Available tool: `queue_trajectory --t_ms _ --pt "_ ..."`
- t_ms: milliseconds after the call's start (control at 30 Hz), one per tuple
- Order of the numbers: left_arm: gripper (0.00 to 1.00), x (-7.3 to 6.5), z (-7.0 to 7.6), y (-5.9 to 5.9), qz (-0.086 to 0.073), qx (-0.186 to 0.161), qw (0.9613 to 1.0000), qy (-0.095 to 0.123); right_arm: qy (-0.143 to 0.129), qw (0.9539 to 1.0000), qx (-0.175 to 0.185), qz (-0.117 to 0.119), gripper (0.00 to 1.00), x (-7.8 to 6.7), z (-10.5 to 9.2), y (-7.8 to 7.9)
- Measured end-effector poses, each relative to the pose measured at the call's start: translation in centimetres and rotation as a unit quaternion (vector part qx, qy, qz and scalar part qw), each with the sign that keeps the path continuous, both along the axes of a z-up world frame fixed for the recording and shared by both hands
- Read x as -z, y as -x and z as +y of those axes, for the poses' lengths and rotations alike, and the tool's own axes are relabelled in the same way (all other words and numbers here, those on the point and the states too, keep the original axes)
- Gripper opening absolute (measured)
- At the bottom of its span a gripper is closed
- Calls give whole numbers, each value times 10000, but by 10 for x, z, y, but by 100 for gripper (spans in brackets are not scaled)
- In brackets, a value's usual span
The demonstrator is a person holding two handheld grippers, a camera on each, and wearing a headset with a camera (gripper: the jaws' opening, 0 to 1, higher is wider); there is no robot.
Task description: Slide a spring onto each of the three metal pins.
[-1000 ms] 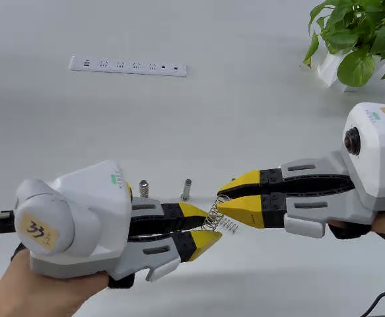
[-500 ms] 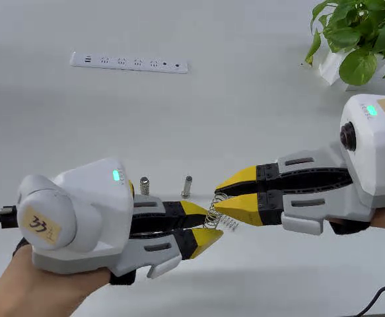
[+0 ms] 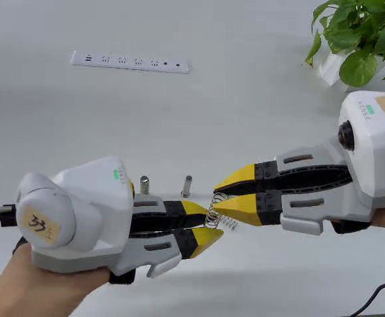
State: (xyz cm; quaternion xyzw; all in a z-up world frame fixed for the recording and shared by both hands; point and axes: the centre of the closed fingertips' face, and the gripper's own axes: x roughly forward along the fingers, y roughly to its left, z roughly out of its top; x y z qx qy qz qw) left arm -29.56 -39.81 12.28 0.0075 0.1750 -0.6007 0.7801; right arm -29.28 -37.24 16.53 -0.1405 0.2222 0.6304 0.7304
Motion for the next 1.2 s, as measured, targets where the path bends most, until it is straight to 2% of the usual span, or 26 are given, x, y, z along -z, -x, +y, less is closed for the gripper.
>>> queue_trajectory --t_ms 233,467,567,733,800,867,967,1067,1100,1200 --pt "6 1 1 1 -23 25 10000 -11 14 10000 6 71 7 0 0 0" --pt "6 -2 1 1 -38 37 10000 15 124 9998 -49 122 15 1 -2 -1" --pt "6 -2 1 1 -58 61 10000 -9 233 9994 -217 114 17 -1 -3 -1" --pt "6 -1 -1 2 -73 122 9999 -42 718 9941 -805 103 21 -2 -8 1" --pt "6 -2 -1 1 -86 127 9999 -41 874 9902 -1083 120 22 -2 -8 1" --pt "6 -2 -2 1 -93 135 9999 -44 1108 9846 -1354 12 21 -1 -8 0" --pt "6 -1 -1 1 -112 159 9998 -76 1355 9765 -1673 -1 21 -1 -5 -2" --pt "6 -1 -1 1 -115 168 9998 -78 1566 9657 -2069 74 20 0 -3 2" --pt "6 -1 -1 0 -124 168 9997 -85 1691 9596 -2250 53 19 2 -3 4" --pt "6 -1 0 -1 -128 160 9997 -90 1984 9467 -2537 25 18 7 -4 6"
